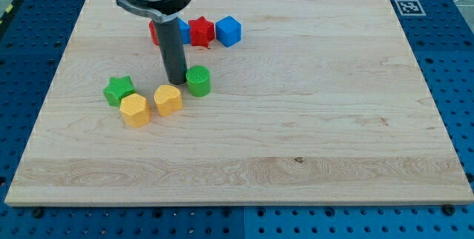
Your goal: Move yellow hexagon towards up
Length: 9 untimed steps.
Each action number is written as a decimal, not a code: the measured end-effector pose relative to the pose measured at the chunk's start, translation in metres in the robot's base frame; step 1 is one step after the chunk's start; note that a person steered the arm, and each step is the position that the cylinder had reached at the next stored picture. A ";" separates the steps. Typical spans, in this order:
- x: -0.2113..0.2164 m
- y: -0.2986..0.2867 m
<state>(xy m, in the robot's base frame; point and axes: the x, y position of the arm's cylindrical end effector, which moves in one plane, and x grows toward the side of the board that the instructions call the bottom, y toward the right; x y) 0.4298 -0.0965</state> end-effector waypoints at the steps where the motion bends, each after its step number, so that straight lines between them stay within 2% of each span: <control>1: -0.001 0.000; 4: -0.019 -0.038; 7: -0.019 -0.135; 8: 0.003 -0.157; 9: 0.066 -0.172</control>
<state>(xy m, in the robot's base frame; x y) 0.4957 -0.2686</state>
